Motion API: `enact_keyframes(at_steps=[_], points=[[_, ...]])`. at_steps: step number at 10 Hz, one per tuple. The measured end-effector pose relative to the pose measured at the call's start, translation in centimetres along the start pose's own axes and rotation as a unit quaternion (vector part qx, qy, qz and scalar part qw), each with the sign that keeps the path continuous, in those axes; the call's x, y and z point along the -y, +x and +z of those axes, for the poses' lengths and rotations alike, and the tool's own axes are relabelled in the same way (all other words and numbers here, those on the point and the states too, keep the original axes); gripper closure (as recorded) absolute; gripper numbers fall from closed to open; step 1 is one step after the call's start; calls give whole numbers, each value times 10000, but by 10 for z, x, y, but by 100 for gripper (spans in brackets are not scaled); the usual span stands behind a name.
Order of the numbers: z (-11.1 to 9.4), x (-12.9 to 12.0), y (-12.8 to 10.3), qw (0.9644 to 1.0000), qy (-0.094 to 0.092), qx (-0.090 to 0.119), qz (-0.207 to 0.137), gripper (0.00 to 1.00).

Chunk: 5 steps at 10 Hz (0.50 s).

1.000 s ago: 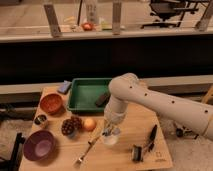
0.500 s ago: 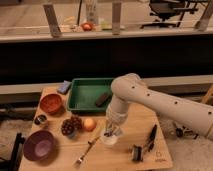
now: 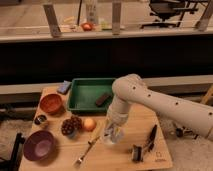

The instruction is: Place towel in paper cup

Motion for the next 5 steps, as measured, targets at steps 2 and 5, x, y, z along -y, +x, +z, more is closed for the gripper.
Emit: enact_keyframes(at_steps=[2, 5], points=[[2, -1, 2, 10000, 2, 8, -1, 20], [3, -1, 2, 10000, 7, 2, 2, 20]])
